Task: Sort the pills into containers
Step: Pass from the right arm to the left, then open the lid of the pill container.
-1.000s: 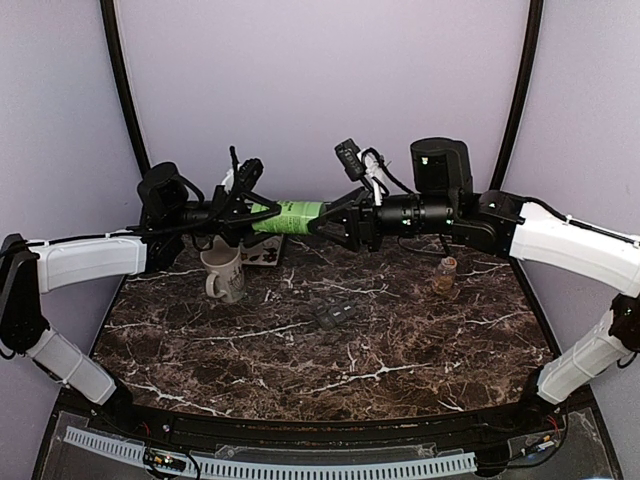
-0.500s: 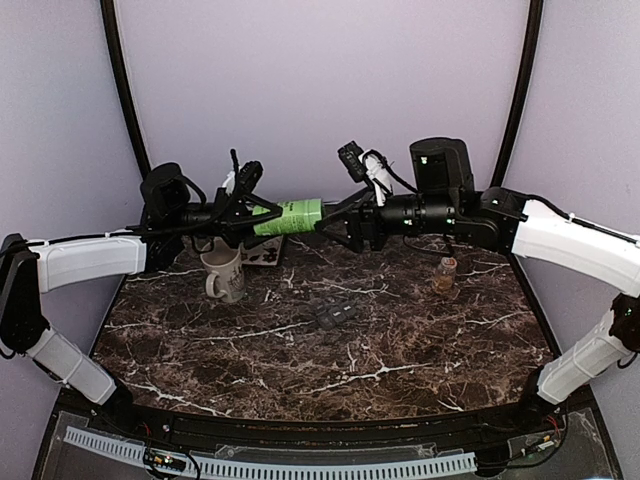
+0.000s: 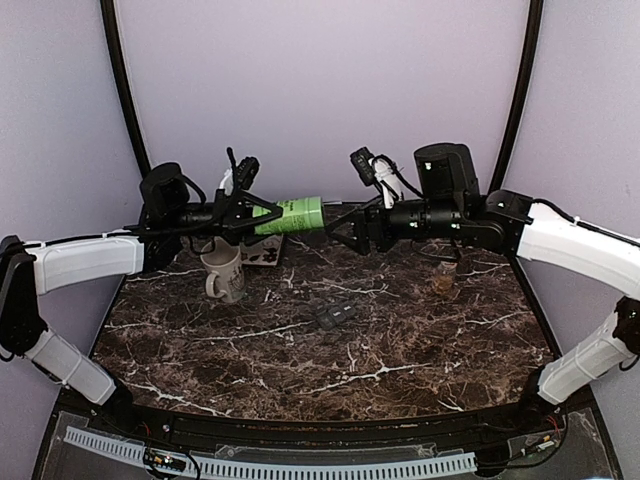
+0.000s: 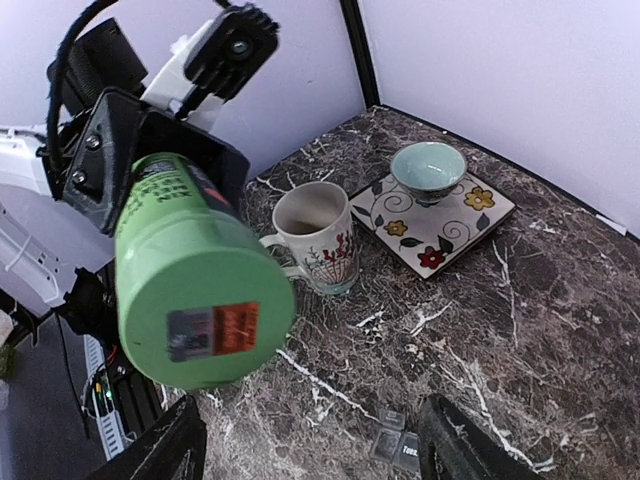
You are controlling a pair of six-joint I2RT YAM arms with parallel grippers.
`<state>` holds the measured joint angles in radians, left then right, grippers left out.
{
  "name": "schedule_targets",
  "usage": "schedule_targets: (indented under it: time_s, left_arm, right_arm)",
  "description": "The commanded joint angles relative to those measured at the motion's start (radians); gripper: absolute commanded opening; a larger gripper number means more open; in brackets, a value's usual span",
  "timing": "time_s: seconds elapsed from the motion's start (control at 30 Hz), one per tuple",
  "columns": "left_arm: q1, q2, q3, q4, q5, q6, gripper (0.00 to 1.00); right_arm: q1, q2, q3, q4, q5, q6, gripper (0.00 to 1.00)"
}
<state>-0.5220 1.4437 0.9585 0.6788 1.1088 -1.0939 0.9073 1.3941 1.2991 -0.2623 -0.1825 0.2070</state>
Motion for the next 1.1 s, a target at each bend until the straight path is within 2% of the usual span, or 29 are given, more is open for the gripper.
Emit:
schedule_targets:
  time_s: [0.0,0.33,0.47,0.6,0.93,1.0,1.07]
  left_arm:
    - [-0.009,-0.082,-0.003,0.017,-0.047,0.089,0.0]
    - [-0.008,-0.189,-0.105,-0.048,-0.254,0.233,0.0]
    - [-0.008,-0.222,-0.13,-0.076,-0.309,0.276,0.0]
    - [-0.01,-0.253,-0.143,-0.106,-0.351,0.316,0.0]
    - [-0.013,-0.263,-0.141,-0.131,-0.36,0.348,0.0]
    - [-0.012,-0.276,-0.138,-0.154,-0.36,0.363,0.0]
    - [-0.013,-0.298,-0.139,-0.187,-0.401,0.383,0.0]
  right_arm:
    - [-0.021,-0.059,-0.055,0.099,-0.014,0.193,0.72]
    - [-0.031,-0.043,-0.14,0.361,-0.077,0.765,0.68]
    - [-0.031,-0.009,-0.133,0.363,-0.093,0.907,0.69]
    - [-0.03,0.006,-0.14,0.455,-0.124,1.027,0.7]
    - [-0.03,0.057,-0.105,0.436,-0.14,1.082,0.72]
    - [-0.036,0.055,-0.081,0.32,-0.096,1.01,0.72]
    - [-0.051,0.068,-0.021,0.133,-0.033,0.87,0.71]
